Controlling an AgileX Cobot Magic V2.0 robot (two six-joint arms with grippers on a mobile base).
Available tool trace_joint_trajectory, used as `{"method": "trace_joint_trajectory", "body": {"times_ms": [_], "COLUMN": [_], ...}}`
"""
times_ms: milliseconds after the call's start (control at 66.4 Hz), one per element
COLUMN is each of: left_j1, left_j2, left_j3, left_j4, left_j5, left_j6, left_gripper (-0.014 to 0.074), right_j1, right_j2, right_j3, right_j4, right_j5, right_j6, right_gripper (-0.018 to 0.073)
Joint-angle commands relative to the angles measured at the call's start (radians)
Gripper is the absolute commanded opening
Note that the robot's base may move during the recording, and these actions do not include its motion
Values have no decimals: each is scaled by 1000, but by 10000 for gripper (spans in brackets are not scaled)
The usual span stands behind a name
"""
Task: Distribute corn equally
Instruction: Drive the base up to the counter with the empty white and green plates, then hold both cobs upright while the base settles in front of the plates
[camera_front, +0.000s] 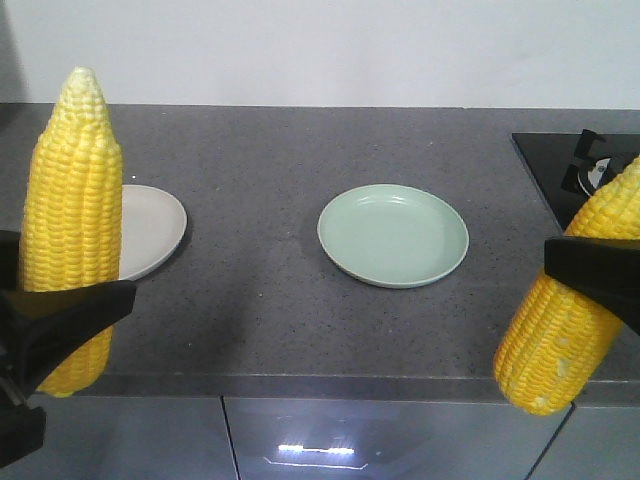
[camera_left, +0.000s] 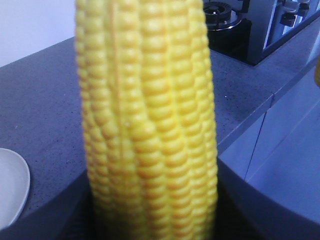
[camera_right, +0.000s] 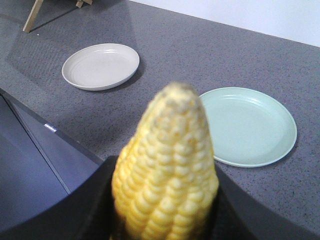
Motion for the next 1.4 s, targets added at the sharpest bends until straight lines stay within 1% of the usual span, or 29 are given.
{"method": "trace_joint_trajectory", "body": {"times_ms": [0,1385], "left_j1": [0,0], "left_j2": [-6,-6], "left_j3": [-27,-27], "left_j4": [-8,-8], "left_j5": [-71,-71], "left_j6": [-2,-2], "left_gripper": [260,260], "right_j1": [-1,-1], "right_j2": [-3,-3], "right_j3": [-25,-25], "right_j4": [27,27], "right_j5": [-61,-61], "right_j6": [-4,-4], "right_gripper": [196,196]}}
